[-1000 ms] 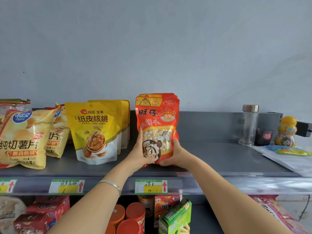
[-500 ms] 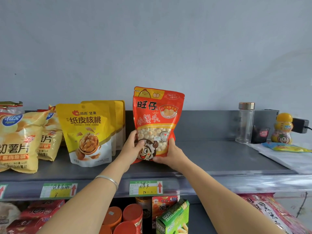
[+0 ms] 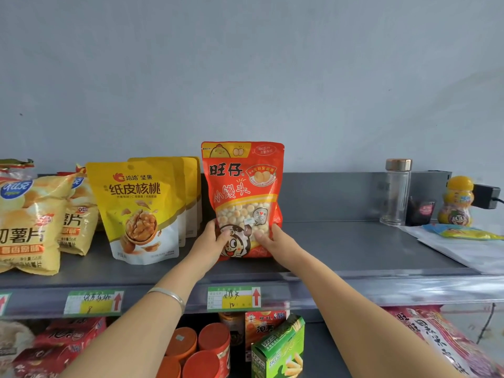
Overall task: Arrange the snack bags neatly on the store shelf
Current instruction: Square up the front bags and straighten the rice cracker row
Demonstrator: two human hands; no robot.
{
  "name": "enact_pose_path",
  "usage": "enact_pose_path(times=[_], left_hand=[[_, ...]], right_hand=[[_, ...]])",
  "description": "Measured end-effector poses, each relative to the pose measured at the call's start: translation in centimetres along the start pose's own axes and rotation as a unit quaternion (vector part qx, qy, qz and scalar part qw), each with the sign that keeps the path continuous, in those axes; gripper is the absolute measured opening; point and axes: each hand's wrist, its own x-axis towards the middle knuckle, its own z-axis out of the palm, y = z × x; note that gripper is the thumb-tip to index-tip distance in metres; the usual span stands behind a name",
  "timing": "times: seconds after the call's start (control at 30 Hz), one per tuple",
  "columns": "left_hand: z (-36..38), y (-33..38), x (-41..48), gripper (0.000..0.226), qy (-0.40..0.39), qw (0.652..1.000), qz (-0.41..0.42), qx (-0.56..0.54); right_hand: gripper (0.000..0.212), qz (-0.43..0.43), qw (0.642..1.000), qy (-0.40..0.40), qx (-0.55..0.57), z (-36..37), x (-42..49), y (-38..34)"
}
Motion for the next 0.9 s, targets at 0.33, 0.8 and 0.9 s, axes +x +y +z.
enact_pose_path(times=[0.33,0.8,0.9], left_hand=[[-0.3,0.3,-1.2,0.044,0.117,0.988,0.086,0.047],[-0.7,1.4,-3.5,0.036,0.149,0.965,0.169,0.136],[-1.7,1.4,-4.7,0.034,0.142,0.957,0.187,0.173]], right_hand=[[0.076,-0.03,0.996,0.086,-0.001,0.0,-0.8,-0.4],[0.06,-0.058,0.964,0.222,-0.133,-0.5,-3.4,-1.8],[0.046,-0.105,0.945,0.239,-0.198,0.2,-4.0,-2.9]])
